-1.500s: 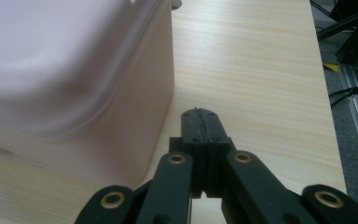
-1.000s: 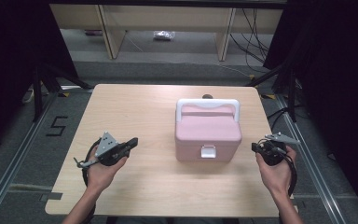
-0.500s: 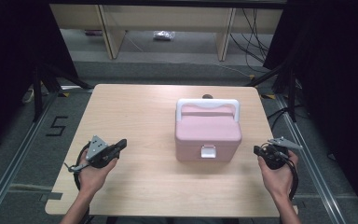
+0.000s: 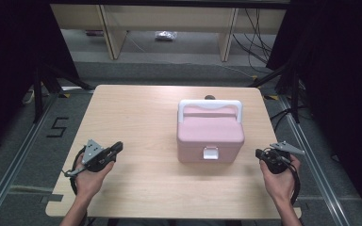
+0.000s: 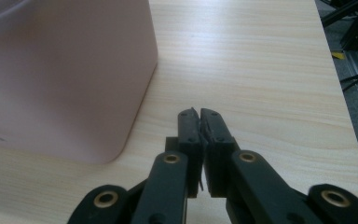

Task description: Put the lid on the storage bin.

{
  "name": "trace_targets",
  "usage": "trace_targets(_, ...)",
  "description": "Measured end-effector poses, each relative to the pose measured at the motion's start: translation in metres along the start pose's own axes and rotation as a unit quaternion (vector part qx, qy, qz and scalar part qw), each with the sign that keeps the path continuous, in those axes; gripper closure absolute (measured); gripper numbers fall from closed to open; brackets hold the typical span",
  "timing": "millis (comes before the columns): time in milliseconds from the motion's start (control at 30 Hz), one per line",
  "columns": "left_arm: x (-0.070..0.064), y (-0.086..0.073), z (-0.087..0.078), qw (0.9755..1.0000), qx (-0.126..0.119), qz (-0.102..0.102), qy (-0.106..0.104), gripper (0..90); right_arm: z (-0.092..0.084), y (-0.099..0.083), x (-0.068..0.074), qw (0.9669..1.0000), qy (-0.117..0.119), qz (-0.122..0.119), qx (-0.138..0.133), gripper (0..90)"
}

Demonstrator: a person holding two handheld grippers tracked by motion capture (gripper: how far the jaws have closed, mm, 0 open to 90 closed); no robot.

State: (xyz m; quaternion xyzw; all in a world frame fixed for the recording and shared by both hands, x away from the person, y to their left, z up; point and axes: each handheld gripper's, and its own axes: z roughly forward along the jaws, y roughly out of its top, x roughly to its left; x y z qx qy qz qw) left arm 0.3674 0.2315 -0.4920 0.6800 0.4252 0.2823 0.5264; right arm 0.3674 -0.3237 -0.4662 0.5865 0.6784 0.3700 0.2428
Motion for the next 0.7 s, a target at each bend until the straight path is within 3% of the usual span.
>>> trace_targets(67, 0.0014, -0.0008, -0.0010, 1.0000, 0.000, -0.001, 0.003, 84.0, -0.0013, -0.0006, 0.0023, 0.9999, -0.001, 0.014, 0.008, 87.2)
trace_targets(200, 0.0030, -0.0020, -0.0029, 1.0000, -0.001, -0.003, 0.006, 83.3, 0.0016, -0.0020, 0.0023, 0.9999, 0.000, 0.011, -0.003, 86.4)
trace_targets(333, 0.0035, -0.0037, -0.0038, 1.0000, -0.001, -0.004, 0.007, 82.9, -0.0003, -0.0020, 0.0020, 0.9999, -0.004, 0.012, 0.005, 85.6)
trace_targets(367, 0.0035, -0.0042, -0.0039, 1.0000, -0.001, -0.005, 0.008, 82.8, 0.0004, -0.0017, -0.0020, 0.9997, -0.014, -0.017, 0.000, 85.6)
trace_targets(433, 0.0035, -0.0048, -0.0042, 1.0000, 0.001, -0.004, 0.008, 82.6, -0.0013, -0.0016, -0.0022, 0.9998, -0.012, -0.017, 0.001, 85.6)
trace_targets(467, 0.0036, -0.0050, -0.0044, 1.0000, 0.001, -0.004, 0.008, 82.6, 0.0024, -0.0024, -0.0001, 1.0000, -0.001, -0.004, -0.008, 85.6)
trace_targets(500, 0.0036, -0.0051, -0.0048, 1.0000, 0.001, -0.004, 0.009, 82.4, 0.0021, -0.0021, -0.0005, 0.9998, -0.012, -0.011, -0.009, 85.5)
trace_targets(567, 0.0033, -0.0051, -0.0054, 0.9999, -0.001, -0.007, 0.010, 81.6, 0.0003, -0.0013, 0.0000, 0.9999, -0.011, -0.009, -0.007, 85.3)
trace_targets(600, 0.0033, -0.0049, -0.0055, 0.9999, -0.002, -0.005, 0.010, 80.9, -0.0009, -0.0015, 0.0028, 0.9999, -0.005, 0.008, -0.006, 85.0)
trace_targets(633, 0.0032, -0.0048, -0.0051, 0.9999, -0.006, -0.007, 0.008, 80.0, -0.0037, -0.0003, 0.0032, 1.0000, -0.001, 0.010, 0.000, 84.3)
trace_targets(700, 0.0027, -0.0036, -0.0061, 0.9999, -0.004, -0.006, 0.012, 78.1, -0.0020, 0.0010, 0.0009, 0.9998, -0.007, -0.010, -0.013, 82.5)
